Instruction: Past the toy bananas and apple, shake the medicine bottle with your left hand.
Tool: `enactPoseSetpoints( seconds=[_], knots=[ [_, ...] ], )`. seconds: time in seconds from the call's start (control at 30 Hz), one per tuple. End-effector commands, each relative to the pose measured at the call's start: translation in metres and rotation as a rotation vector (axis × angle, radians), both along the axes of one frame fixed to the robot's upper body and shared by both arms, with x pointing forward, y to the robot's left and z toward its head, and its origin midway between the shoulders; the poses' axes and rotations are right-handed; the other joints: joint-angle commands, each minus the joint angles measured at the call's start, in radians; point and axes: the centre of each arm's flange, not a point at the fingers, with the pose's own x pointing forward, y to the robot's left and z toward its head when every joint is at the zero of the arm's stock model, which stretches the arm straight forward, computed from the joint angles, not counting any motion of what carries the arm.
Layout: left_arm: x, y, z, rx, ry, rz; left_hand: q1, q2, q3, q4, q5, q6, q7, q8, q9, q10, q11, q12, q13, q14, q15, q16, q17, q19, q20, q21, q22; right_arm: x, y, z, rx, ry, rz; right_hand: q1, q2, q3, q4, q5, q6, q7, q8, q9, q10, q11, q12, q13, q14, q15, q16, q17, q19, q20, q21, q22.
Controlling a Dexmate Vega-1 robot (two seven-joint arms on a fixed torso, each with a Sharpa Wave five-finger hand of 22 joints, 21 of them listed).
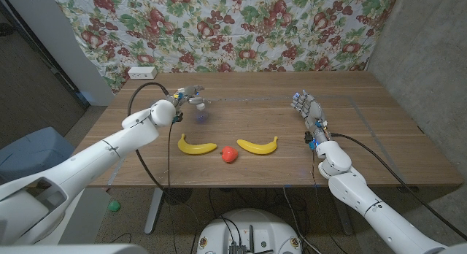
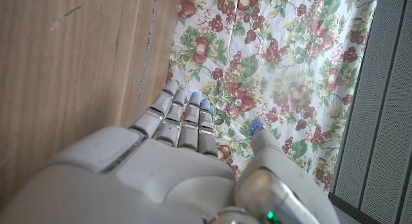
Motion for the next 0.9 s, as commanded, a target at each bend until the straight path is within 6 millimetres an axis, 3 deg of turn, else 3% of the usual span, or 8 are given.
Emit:
enactPoseSetpoints(
  seconds=[0.03, 0.2, 0.4, 0.67, 0.9],
  knots=[
    [-0.014, 0.007, -0.003, -0.137, -0.141, -0.087, -0.038, 0.012, -0.006, 0.010, 0.003, -0.021, -0.021, 0.005, 0.001, -0.036, 0.001, 0.007, 0.001, -0.043, 0.007, -0.004, 0.003, -0.024, 0.003, -0.017, 0.004, -0.002, 0.000, -0.001, -0.001, 0.002, 0.001, -0.007, 0.004, -0.002, 0.000, 0.003, 0.010, -0.002, 0.003, 0.003, 0.006, -0.001, -0.001, 0.006, 0.005, 0.002, -0.006, 0.001, 0.007, -0.001, -0.003, 0.003],
    [-0.017, 0.011, -0.007, -0.233, -0.200, -0.174, -0.080, 0.020, -0.012, 0.017, 0.002, -0.080, -0.054, -0.003, -0.001, -0.101, 0.002, 0.003, 0.000, -0.091, 0.009, -0.003, 0.003, -0.037, 0.005, -0.034, 0.004, -0.003, 0.000, -0.002, 0.002, -0.001, 0.000, -0.007, 0.004, -0.002, 0.000, 0.003, 0.010, -0.002, 0.003, 0.003, 0.007, 0.000, -0.001, 0.006, 0.004, 0.003, -0.007, 0.000, 0.007, 0.000, -0.004, 0.003],
    [-0.018, 0.016, -0.011, -0.382, -0.251, -0.298, -0.143, 0.066, -0.012, 0.048, -0.002, -0.109, -0.077, 0.002, -0.004, -0.130, -0.014, 0.008, -0.003, -0.106, 0.005, 0.006, 0.007, -0.029, -0.003, -0.041, 0.005, -0.005, 0.003, -0.001, -0.004, -0.006, 0.001, -0.008, 0.004, -0.002, 0.000, 0.003, 0.009, -0.001, 0.002, 0.003, 0.005, 0.000, -0.002, 0.005, 0.005, 0.002, -0.007, 0.000, 0.008, 0.000, -0.005, 0.003],
    [-0.022, 0.019, -0.014, -0.492, -0.293, -0.400, -0.180, 0.069, -0.019, 0.054, -0.006, -0.122, -0.066, 0.002, -0.007, -0.148, -0.035, 0.010, -0.007, -0.129, -0.022, 0.002, 0.002, -0.039, -0.022, -0.054, 0.003, -0.004, 0.007, 0.001, -0.012, -0.012, 0.004, -0.008, 0.003, -0.003, 0.000, 0.003, 0.008, -0.001, 0.002, 0.003, 0.006, 0.001, -0.002, 0.005, 0.004, 0.001, -0.007, 0.000, 0.009, 0.000, -0.007, 0.003],
    [-0.023, 0.022, -0.018, -0.570, -0.292, -0.478, -0.215, 0.076, -0.025, 0.063, -0.009, -0.105, -0.049, 0.009, -0.010, -0.132, -0.035, 0.019, -0.011, -0.148, -0.036, 0.000, -0.001, -0.035, -0.034, -0.061, 0.002, -0.004, 0.010, 0.006, -0.018, -0.024, -0.003, -0.009, 0.001, -0.004, 0.000, 0.003, 0.007, 0.000, 0.002, 0.003, 0.005, 0.004, -0.002, 0.005, 0.005, 0.003, -0.008, 0.000, 0.010, 0.001, -0.009, 0.003]
  ],
)
